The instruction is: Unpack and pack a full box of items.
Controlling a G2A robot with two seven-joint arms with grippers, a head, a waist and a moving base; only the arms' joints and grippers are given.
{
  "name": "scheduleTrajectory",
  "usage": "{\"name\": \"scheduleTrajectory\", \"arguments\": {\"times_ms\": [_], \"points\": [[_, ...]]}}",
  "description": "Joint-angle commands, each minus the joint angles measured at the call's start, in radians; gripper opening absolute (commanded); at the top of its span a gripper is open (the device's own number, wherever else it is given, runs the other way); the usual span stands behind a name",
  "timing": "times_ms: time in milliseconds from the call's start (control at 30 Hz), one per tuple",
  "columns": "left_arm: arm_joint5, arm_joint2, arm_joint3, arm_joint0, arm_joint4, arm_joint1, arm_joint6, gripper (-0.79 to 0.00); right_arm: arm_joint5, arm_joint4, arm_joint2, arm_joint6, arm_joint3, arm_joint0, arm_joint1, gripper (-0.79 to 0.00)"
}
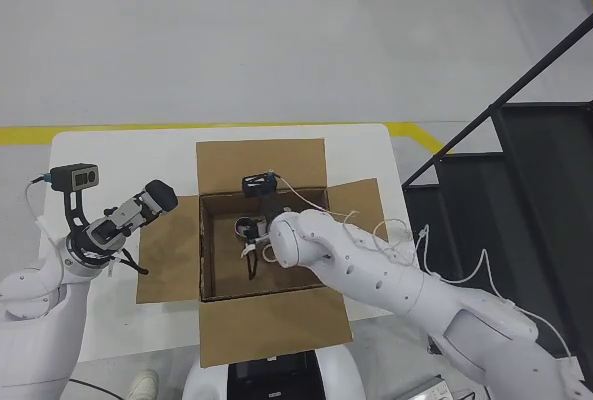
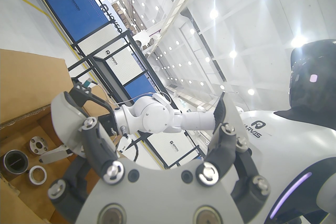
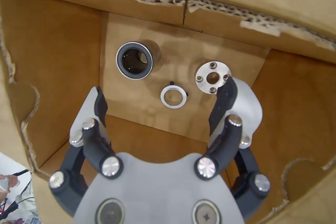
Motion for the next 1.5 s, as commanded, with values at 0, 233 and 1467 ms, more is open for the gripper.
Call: {"name": "scheduleTrajectory", "arguments": {"times_ms": [0, 233, 1467], "points": [[0.0, 0.0, 0.0, 0.0, 0.0, 0.0, 0.0, 0.0, -0.001, 0.032, -0.02, -0.008, 0.053, 0.025, -0.029, 0.0], [0.0, 0.0, 0.0, 0.0, 0.0, 0.0, 0.0, 0.0, -0.016, 0.096, -0.098, -0.04, 0.199, 0.076, -0.126, 0.0], [0.0, 0.0, 0.0, 0.0, 0.0, 0.0, 0.0, 0.0, 0.211, -0.218, -0.008, -0.101, -0.044, -0.144, -0.124, -0.785]]}}
